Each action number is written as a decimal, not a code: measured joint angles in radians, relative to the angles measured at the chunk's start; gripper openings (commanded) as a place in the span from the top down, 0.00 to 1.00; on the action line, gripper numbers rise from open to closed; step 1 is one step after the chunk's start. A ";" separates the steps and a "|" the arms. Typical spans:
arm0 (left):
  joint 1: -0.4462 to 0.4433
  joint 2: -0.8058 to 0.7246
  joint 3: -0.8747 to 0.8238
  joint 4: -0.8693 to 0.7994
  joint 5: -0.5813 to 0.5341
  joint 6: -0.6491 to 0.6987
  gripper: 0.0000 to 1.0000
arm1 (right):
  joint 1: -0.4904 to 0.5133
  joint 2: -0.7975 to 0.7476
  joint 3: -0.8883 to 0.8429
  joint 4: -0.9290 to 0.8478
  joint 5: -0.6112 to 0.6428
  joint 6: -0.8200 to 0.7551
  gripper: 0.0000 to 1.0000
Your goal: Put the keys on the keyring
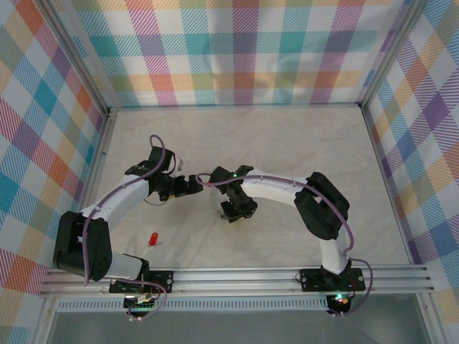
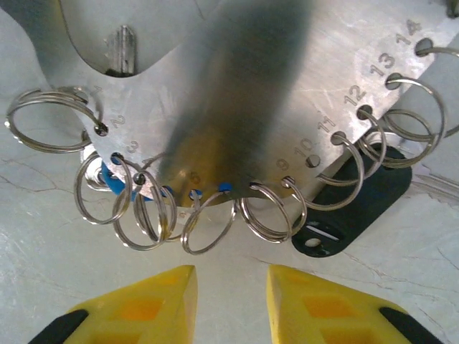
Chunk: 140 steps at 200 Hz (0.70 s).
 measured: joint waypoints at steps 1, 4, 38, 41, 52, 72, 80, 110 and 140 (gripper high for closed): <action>0.000 0.001 0.000 0.000 0.001 0.000 0.00 | 0.000 0.000 0.000 0.000 -0.001 0.000 0.65; 0.000 0.002 0.000 0.000 0.006 0.000 0.00 | 0.000 0.000 0.000 0.005 -0.005 0.000 0.65; 0.000 0.024 0.000 0.002 0.043 0.000 0.00 | 0.007 0.002 0.003 0.017 -0.019 0.000 0.66; 0.000 0.026 0.000 0.003 0.048 -0.001 0.00 | 0.008 0.003 0.005 0.016 -0.019 0.000 0.67; 0.000 0.034 0.000 0.003 0.061 -0.003 0.00 | 0.008 0.016 0.019 0.009 -0.019 0.000 0.68; 0.000 0.044 0.000 0.003 0.080 -0.004 0.00 | 0.008 0.050 0.051 -0.001 -0.018 0.000 0.71; 0.000 0.044 0.000 0.003 0.085 -0.004 0.00 | 0.008 0.061 0.058 -0.001 -0.014 0.000 0.73; 0.004 0.044 0.007 0.003 0.086 -0.004 0.00 | 0.008 0.068 0.060 -0.008 0.009 0.005 0.74; 0.007 0.044 0.007 0.003 0.086 -0.004 0.00 | 0.008 0.065 0.060 -0.012 0.043 0.018 0.73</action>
